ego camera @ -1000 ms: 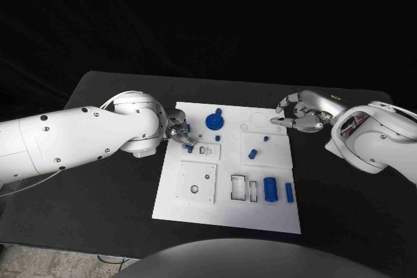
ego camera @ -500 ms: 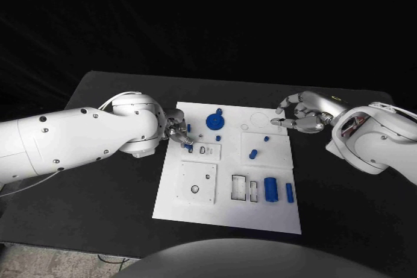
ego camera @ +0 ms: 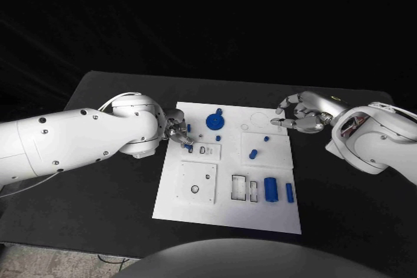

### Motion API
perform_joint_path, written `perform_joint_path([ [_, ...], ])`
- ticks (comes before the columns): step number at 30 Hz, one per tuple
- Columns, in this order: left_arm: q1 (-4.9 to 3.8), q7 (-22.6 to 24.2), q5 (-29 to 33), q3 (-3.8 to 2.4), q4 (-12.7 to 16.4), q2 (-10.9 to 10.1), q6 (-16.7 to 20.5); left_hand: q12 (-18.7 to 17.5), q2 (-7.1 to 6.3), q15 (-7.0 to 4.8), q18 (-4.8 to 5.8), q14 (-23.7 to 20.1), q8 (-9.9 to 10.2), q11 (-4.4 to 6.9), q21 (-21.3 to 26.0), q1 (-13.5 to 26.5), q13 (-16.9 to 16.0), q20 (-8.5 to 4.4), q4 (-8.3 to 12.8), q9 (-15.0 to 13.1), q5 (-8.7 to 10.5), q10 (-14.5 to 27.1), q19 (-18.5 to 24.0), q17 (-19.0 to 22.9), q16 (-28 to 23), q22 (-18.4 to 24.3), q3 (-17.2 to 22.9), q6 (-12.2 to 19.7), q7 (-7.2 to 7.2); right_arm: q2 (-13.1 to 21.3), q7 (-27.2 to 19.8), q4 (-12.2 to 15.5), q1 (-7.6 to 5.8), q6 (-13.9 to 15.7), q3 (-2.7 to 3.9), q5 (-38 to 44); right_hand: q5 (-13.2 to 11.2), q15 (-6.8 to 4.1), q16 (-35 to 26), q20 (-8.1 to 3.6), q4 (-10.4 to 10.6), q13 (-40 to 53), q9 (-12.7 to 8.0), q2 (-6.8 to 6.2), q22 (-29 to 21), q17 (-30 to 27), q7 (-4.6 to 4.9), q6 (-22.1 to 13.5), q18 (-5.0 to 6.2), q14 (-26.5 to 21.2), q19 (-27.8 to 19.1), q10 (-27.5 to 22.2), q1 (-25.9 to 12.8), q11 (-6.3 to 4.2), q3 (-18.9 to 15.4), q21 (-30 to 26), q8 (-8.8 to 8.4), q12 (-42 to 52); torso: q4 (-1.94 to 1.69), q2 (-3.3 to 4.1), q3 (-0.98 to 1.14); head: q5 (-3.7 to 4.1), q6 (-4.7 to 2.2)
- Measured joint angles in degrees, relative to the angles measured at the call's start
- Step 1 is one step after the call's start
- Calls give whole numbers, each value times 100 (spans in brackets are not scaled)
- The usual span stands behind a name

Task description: Assemble the parts on the task board

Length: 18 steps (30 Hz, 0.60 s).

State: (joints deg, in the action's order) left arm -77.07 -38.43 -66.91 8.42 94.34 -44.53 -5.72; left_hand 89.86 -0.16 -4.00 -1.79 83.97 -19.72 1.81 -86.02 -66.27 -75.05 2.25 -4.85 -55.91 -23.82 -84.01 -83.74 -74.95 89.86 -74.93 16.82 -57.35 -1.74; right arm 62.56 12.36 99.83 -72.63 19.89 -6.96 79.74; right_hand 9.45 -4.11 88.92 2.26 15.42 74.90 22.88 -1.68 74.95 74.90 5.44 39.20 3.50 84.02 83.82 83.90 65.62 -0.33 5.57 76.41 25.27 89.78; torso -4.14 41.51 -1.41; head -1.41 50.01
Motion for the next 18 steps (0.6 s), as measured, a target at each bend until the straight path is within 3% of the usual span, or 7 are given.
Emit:
perform_joint_path([
  [18, 25, -1, 123, 16, 45, 109, 146, 0, -31, 0, 0, 0, 23, 0, 0, 89, 0, 0, 29, -14, 10, 0, 0, 1, 0, 1, 123, -23, -24, -3, 20, -9, 4, -34, 0, -3, 22, 0, 0, 0, -16, 0, -15, -28, -1, 4, 0, 0, 0, 0, 0, 0, 35, 0, -16, 0, 0, 0, 2, 5, -2, 25, 0],
])
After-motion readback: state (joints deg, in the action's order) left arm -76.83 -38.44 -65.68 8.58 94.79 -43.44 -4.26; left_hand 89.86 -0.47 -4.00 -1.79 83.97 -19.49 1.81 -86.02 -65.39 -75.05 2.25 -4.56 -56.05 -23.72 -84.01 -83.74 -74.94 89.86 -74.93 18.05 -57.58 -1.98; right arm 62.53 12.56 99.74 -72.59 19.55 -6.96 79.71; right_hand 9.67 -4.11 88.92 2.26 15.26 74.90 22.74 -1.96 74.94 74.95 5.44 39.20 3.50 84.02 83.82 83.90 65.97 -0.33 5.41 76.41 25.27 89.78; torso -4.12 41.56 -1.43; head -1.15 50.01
